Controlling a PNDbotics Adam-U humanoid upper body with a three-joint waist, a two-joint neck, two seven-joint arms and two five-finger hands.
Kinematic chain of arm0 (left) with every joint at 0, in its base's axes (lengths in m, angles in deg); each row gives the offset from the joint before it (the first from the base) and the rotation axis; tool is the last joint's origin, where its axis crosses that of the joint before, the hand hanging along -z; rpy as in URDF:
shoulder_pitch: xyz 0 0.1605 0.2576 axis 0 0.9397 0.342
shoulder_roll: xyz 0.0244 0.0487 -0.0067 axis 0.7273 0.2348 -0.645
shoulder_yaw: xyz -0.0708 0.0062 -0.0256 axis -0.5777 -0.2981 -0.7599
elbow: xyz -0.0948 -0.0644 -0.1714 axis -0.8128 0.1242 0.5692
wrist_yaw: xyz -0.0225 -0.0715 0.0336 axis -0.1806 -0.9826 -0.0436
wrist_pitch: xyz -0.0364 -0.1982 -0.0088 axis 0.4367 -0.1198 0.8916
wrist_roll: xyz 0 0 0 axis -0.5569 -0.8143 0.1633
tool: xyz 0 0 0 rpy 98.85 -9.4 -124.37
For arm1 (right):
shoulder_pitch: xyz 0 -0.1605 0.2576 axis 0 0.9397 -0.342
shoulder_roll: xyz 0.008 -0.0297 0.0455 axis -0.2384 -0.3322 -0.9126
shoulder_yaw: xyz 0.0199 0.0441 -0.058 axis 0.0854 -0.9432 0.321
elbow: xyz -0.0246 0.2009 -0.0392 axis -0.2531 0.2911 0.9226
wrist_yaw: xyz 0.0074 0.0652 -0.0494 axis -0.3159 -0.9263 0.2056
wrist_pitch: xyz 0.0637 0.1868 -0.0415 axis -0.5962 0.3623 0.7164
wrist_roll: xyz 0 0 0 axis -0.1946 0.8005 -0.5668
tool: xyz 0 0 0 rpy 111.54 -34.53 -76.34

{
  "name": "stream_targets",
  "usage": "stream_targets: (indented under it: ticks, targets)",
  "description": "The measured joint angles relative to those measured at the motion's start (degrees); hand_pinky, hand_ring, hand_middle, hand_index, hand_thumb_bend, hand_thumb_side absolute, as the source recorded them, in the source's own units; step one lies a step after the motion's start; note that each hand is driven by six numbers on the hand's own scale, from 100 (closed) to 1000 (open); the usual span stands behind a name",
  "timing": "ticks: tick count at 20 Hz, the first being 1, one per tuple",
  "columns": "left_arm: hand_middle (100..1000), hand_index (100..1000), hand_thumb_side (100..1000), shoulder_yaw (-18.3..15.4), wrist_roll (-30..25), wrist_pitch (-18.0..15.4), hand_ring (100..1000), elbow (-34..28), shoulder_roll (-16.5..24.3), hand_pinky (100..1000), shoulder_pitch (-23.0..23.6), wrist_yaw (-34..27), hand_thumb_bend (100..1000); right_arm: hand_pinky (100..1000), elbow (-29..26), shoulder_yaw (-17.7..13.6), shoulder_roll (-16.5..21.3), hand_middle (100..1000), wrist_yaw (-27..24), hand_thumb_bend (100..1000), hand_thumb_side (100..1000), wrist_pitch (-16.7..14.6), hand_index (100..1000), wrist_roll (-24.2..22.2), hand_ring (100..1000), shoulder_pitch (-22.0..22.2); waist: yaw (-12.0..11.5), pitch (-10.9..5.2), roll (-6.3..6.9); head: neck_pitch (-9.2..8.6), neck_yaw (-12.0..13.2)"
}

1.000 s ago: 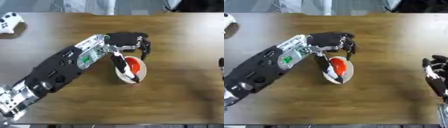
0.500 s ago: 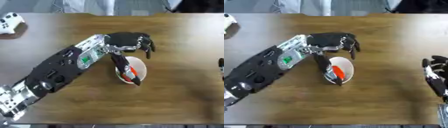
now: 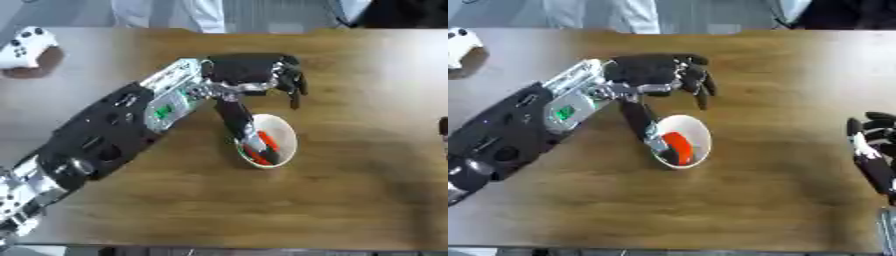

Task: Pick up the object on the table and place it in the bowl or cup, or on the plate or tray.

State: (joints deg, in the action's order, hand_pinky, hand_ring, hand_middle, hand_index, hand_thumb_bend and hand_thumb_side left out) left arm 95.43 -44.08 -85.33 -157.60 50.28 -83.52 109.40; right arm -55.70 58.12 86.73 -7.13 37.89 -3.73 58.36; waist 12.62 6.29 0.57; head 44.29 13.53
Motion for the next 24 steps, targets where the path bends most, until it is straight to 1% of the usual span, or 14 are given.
stream_targets:
  ticks: [3,4,6,7,8,9,10,13,16,17,18,21,22,24]
  targets:
    - [745,680,821,-2.4,1.6,3.6,866,-3.7,1.9,1000,1.3,-6.2,805,166,0.0,0.0,0.0,526,0.0,478,456,0.0,704,0.0,439,0.4,-1.0,-0.73,-0.04,0.0,-0.5]
    - [752,676,821,-3.0,2.0,4.8,911,-4.6,2.4,1000,1.8,-8.4,820,168,0.0,0.0,0.0,527,0.0,478,456,0.0,705,0.0,440,0.4,-1.3,-0.83,-0.05,0.0,-0.6]
    - [781,678,823,-3.8,2.7,7.1,958,-6.2,2.9,1000,3.1,-13.9,830,170,0.0,0.0,0.0,528,0.0,477,456,0.0,705,0.0,442,0.5,-2.1,-1.12,-0.07,0.0,-0.9]
    - [781,678,823,-4.1,3.1,8.3,958,-6.8,3.1,1000,3.8,-16.9,830,170,-0.1,0.0,0.0,528,0.0,477,456,0.0,705,0.0,442,0.7,-2.6,-1.39,-0.07,0.0,-0.9]
    - [825,691,824,-4.4,3.4,9.5,1000,-7.5,3.3,1000,4.4,-19.8,834,171,-0.1,0.1,0.0,532,0.0,478,465,0.0,706,-0.1,445,0.9,-3.1,-1.57,-0.08,0.01,-0.9]
    - [821,689,824,-4.8,3.8,10.6,1000,-8.1,3.3,1000,5.2,-22.8,833,172,-0.2,0.1,0.0,533,-0.1,478,463,0.0,704,-0.1,450,1.0,-3.5,-1.68,-0.08,0.01,-1.0]
    - [870,705,826,-5.1,4.4,11.7,1000,-8.7,3.3,1000,6.1,-25.9,837,178,-0.4,0.4,-0.1,545,-0.5,479,486,-0.2,710,-0.4,458,1.0,-4.1,-1.76,-0.08,0.01,-1.0]
    - [890,708,831,-6.7,6.9,14.4,1000,-10.4,3.3,1000,9.7,-35.3,844,187,-1.0,1.2,-0.6,557,-1.6,480,515,-0.4,715,-1.5,472,0.9,-5.2,-1.87,-0.34,0.01,-1.5]
    - [900,737,841,-8.9,9.9,15.6,1000,-11.7,3.5,1000,12.9,-42.6,843,214,-1.7,2.1,-1.4,585,-2.3,493,603,-0.6,729,-2.6,532,0.4,-6.7,-1.97,-0.37,0.01,-2.0]
    - [898,727,839,-9.8,10.9,15.8,1000,-11.9,3.4,1000,13.7,-44.2,843,217,-1.9,2.4,-1.7,580,-2.5,491,586,-0.7,726,-3.1,532,0.2,-7.2,-1.97,-0.36,0.02,-2.3]
    - [903,749,846,-10.5,11.8,15.9,1000,-12.0,3.2,1000,14.3,-45.4,842,238,-2.1,2.7,-2.2,599,-3.0,504,666,-0.9,740,-3.6,559,-0.1,-7.8,-1.98,-0.36,0.02,-2.5]
    - [908,760,854,-12.9,14.6,15.7,1000,-12.3,1.1,1000,15.7,-47.3,841,261,-2.8,3.5,-3.7,607,-3.5,516,727,-1.4,751,-5.0,565,-0.3,-9.8,-1.98,-0.19,0.02,-3.3]
    - [913,767,861,-13.6,15.5,15.5,1000,-12.2,0.0,1000,16.1,-47.7,838,274,-3.2,3.6,-4.2,612,-3.5,526,769,-1.5,759,-5.3,566,-0.3,-10.4,-1.98,-0.05,0.02,-3.5]
    - [915,767,866,-15.0,17.4,15.0,1000,-11.9,-2.5,1000,16.9,-48.6,834,280,-3.7,3.9,-4.9,614,-3.2,530,787,-1.5,760,-5.7,568,-0.3,-11.7,-1.98,0.23,0.02,-4.0]
